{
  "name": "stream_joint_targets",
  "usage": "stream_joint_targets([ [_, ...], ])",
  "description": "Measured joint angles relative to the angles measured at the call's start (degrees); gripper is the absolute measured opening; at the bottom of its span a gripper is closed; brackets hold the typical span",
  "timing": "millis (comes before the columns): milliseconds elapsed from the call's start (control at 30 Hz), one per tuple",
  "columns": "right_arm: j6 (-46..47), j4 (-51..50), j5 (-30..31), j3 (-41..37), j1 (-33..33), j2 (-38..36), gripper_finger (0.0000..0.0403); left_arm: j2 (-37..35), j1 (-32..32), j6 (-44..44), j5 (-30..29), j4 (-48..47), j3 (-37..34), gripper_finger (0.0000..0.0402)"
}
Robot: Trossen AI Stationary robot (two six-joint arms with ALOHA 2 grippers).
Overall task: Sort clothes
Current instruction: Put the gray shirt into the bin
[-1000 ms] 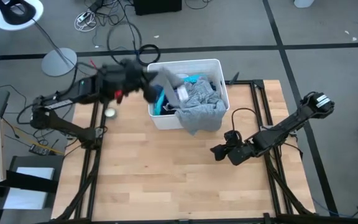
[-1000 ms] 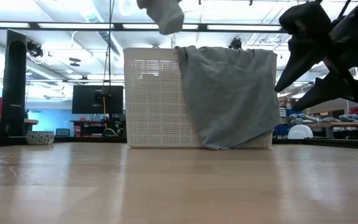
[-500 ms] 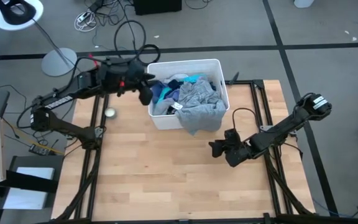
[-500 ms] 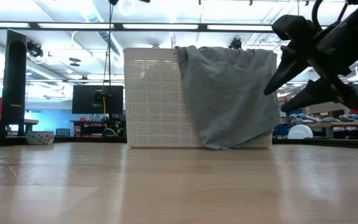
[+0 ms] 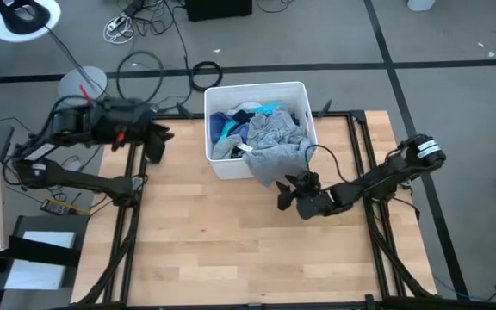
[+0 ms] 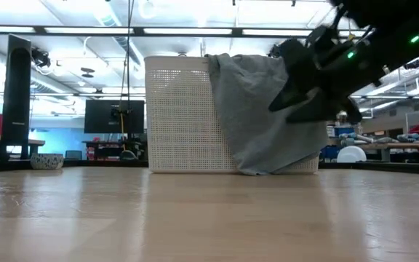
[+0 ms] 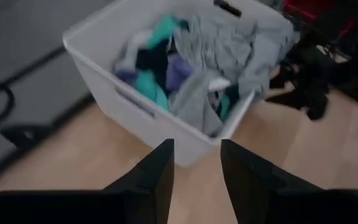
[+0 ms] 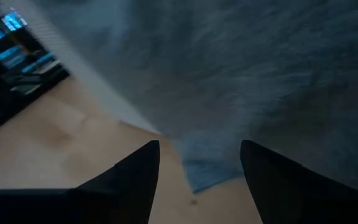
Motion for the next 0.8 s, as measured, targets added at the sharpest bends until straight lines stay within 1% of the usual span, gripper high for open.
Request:
stream_joint_targets([
  [100, 0.0, 2.1, -0.3, 0.0, -2.6, 1.7, 0.0228, -4.3, -2.3, -4.9, 0.1, 0.2, -6.7, 0.0136],
  [200, -1.5, 4.0, -0.8, 0.0, -4.7, 2.2, 0.0227, -8.1, -5.0, -9.7, 0.1, 0.6, -15.1, 0.0136],
  [300, -5.5, 7.2, -2.3, 0.0, -6.4, 1.8, 0.0219, -11.8, -8.1, -14.0, 1.0, 5.4, -24.9, 0.0136],
  [333, -7.6, 8.6, -2.8, 0.2, -6.8, 1.5, 0.0208, -12.9, -9.1, -15.1, 1.4, 8.2, -28.2, 0.0136],
  [400, -12.2, 10.8, -4.0, 1.2, -7.5, 1.0, 0.0168, -15.3, -11.2, -16.8, 2.4, 15.6, -34.7, 0.0136],
  [467, -16.4, 11.6, -4.8, 2.7, -7.9, 0.4, 0.0111, -17.5, -13.1, -18.0, 2.5, 23.1, -40.4, 0.0136],
  [533, -20.2, 11.9, -5.5, 4.5, -8.1, -0.6, 0.0044, -19.3, -14.6, -18.1, 2.5, 29.8, -45.5, 0.0136],
  [567, -22.3, 11.9, -5.7, 5.8, -8.0, -1.2, 0.0023, -19.9, -15.1, -18.1, 2.5, 32.3, -47.6, 0.0136],
  [600, -24.8, 11.9, -6.1, 7.1, -8.0, -1.9, 0.0014, -20.3, -15.4, -18.2, 2.5, 34.9, -49.6, 0.0136],
  [667, -30.9, 11.9, -6.4, 10.1, -8.1, -3.2, 0.0015, -20.4, -15.5, -18.4, 2.5, 38.0, -52.7, 0.0136],
  [800, -48.5, 12.2, -6.4, 18.3, -9.2, -6.4, 0.0005, -19.6, -15.5, -18.2, 2.6, 42.0, -57.1, 0.0136],
])
